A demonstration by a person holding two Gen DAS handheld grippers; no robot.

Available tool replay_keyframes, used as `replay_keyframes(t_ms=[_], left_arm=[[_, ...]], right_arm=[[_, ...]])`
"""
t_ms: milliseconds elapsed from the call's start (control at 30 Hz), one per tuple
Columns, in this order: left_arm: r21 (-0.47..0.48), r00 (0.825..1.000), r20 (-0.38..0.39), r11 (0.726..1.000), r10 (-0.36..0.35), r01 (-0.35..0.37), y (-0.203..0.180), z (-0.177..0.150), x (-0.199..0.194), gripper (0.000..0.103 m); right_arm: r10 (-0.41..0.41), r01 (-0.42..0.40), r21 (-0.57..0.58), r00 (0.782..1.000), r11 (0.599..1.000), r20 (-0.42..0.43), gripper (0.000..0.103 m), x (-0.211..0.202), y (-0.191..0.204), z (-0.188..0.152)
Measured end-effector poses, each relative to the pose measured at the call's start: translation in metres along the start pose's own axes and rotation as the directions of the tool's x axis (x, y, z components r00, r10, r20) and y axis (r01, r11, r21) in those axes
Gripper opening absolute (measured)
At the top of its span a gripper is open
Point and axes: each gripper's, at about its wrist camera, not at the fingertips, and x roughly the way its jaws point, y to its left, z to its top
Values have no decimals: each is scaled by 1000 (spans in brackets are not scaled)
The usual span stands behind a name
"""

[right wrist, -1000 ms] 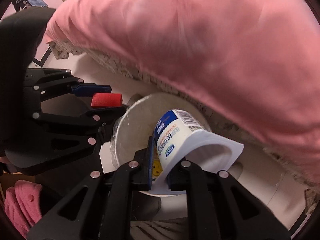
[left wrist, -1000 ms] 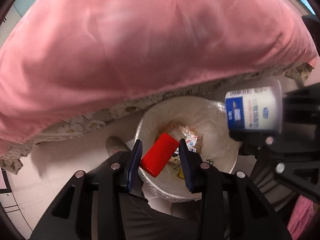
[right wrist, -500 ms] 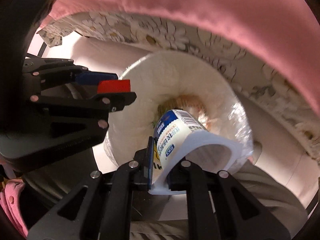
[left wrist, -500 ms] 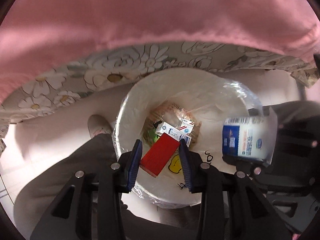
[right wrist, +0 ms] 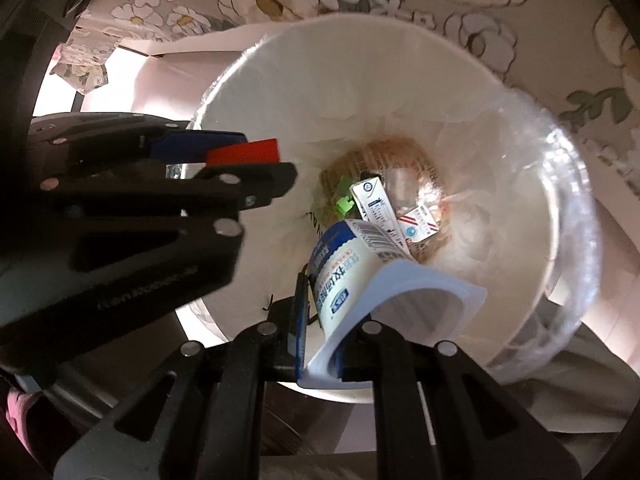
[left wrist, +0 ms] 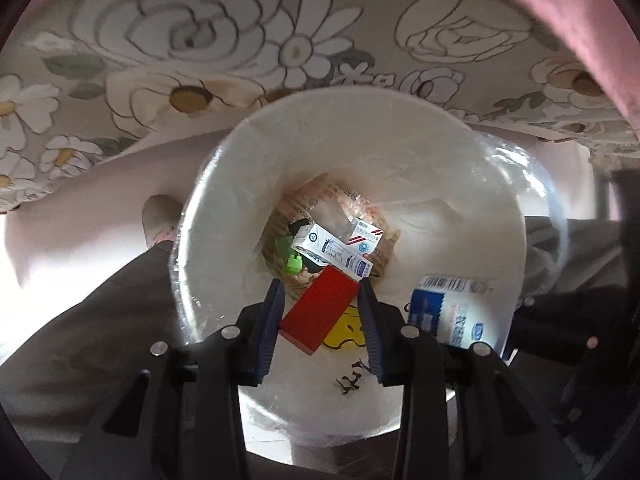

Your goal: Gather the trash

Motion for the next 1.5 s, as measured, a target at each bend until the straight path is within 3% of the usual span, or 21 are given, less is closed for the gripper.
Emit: replay_keyframes(t_ms=[567, 633, 700, 867, 1167, 1500], left_arm=[[-44, 996, -84, 998, -39, 35, 4, 10, 36, 41], [-56, 995, -85, 997, -49, 44, 6, 11, 36, 46], [-64, 995, -84, 997, -53, 48, 7, 12, 35, 48], [-64, 995, -88, 997, -56, 51, 7, 12, 36, 48], [-45, 996, -73, 998, -40, 37, 5, 10, 23, 48], [40, 999, 33, 999, 22, -23, -8, 3, -23, 48]], right_arm=[[88, -79, 118, 993, 990, -72, 15, 44, -27, 11], [73, -64, 130, 995, 989, -64, 35, 43, -29, 12], [66, -59, 140, 997, 988, -46, 45, 40, -32, 13], [82, -78, 148, 996, 986, -24, 45, 34, -32, 12], [40, -38, 104, 999, 994, -16, 45, 26, -23, 8], [2, -6, 65, 998, 998, 62, 45, -17, -19, -4]])
